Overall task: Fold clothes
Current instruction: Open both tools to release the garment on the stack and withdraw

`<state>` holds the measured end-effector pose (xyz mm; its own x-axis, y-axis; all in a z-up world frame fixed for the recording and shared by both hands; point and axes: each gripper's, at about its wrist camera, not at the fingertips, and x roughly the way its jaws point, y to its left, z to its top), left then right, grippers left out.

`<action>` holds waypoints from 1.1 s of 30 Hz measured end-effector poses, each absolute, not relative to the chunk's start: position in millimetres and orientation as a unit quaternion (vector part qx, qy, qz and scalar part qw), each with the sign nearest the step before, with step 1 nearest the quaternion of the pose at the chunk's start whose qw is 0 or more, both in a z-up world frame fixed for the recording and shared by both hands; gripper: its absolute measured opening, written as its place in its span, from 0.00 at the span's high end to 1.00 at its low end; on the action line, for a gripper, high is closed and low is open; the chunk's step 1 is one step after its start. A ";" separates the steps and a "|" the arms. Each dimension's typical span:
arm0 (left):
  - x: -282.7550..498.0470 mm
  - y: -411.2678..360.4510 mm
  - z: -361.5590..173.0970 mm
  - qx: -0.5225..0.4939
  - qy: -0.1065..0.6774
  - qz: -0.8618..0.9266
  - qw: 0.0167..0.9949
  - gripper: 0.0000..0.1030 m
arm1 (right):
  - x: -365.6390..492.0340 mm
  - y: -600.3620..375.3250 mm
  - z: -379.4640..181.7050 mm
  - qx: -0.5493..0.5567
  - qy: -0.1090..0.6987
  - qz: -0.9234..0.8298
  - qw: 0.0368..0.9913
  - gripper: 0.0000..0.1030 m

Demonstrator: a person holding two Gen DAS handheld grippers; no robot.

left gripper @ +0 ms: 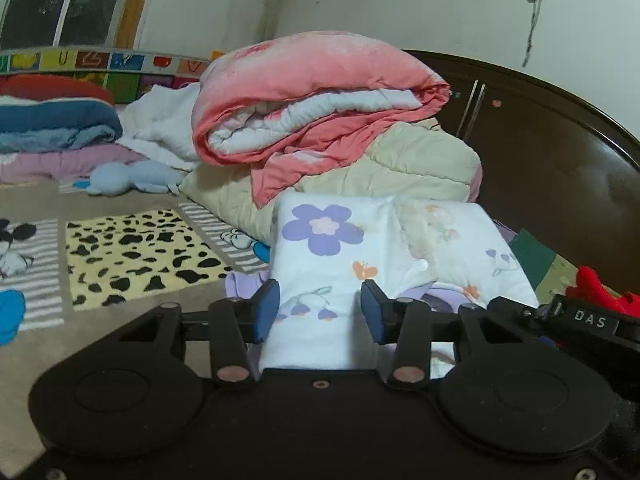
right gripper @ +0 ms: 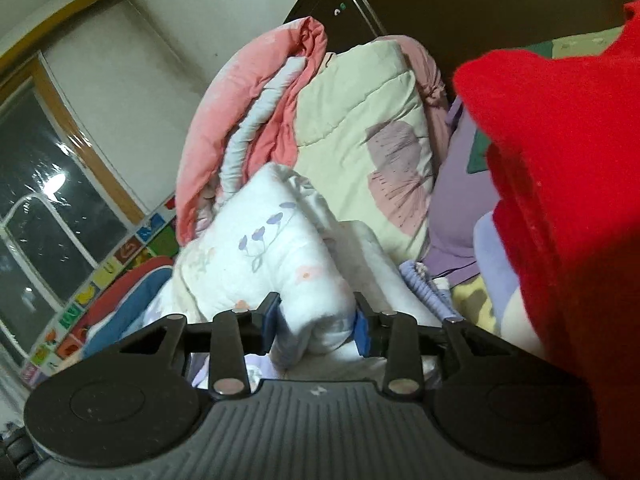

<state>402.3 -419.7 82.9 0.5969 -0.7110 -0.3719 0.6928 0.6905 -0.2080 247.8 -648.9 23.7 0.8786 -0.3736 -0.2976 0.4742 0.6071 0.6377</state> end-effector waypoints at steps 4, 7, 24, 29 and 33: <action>389.5 -408.9 88.0 -0.023 0.218 -0.392 0.894 0.48 | 242.3 -639.3 37.6 0.362 0.077 -0.234 0.899 0.53; 379.2 -397.1 93.0 -0.031 0.218 -0.396 0.892 0.38 | 234.0 -632.4 48.7 0.358 0.080 -0.231 0.901 0.53; 316.1 -355.4 131.2 -0.027 0.296 -0.317 0.901 0.00 | 184.2 -572.5 134.4 0.257 0.231 -0.155 0.925 0.00; 288.8 -344.0 151.1 -0.025 0.273 -0.315 0.908 0.00 | 166.3 -563.9 148.7 0.233 0.265 -0.163 0.921 0.00; 266.0 -343.4 171.4 -0.006 0.253 -0.314 0.915 0.00 | 157.7 -550.8 156.0 0.208 0.295 -0.176 0.916 0.00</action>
<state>266.0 -343.4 171.4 0.6752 -0.5776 -0.4588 0.5714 0.8029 -0.1699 157.7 -550.8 156.0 0.7640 -0.2004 -0.6134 0.4457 0.8512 0.2770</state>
